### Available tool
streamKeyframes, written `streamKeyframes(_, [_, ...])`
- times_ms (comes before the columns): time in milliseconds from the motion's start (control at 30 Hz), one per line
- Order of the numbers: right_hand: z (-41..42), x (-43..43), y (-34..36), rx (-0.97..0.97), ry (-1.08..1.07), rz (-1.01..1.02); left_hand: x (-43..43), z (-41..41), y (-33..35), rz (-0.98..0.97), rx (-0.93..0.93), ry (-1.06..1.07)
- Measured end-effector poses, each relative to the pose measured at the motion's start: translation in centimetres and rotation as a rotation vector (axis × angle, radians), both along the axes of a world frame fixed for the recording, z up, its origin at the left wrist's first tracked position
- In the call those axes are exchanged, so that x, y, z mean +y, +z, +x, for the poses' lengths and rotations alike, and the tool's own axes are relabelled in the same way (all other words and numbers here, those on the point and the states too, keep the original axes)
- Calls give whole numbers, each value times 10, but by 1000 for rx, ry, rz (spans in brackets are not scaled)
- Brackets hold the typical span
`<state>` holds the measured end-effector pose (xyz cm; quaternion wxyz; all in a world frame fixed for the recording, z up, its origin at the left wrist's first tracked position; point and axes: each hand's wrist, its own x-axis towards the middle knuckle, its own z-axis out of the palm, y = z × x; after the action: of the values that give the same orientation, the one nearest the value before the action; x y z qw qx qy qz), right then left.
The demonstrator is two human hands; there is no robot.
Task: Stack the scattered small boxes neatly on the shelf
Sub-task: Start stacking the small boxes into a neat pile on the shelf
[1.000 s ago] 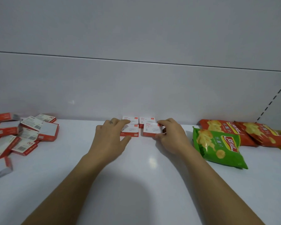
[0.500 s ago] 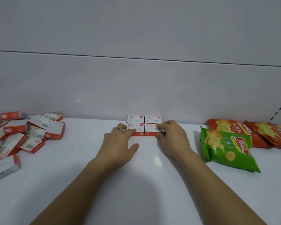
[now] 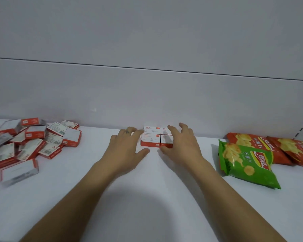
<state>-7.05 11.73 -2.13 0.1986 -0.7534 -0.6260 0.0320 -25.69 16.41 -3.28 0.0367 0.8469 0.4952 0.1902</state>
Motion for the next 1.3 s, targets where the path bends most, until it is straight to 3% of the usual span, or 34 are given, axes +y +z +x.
streamKeyframes(533, [-174, 39, 27, -92, 658, -44, -48, -179, 18, 3, 15, 494])
streamKeyframes(800, [-260, 45, 15, -137, 882, -66, -85, -250, 14, -40, 24, 676])
streamKeyframes(1000, [-301, 52, 2, -183, 896, -103, -108, -276, 10, -103, 19, 757])
streamKeyframes(1300, [-303, 56, -8, -42, 828, -188, -104, -271, 16, -90, -4, 730])
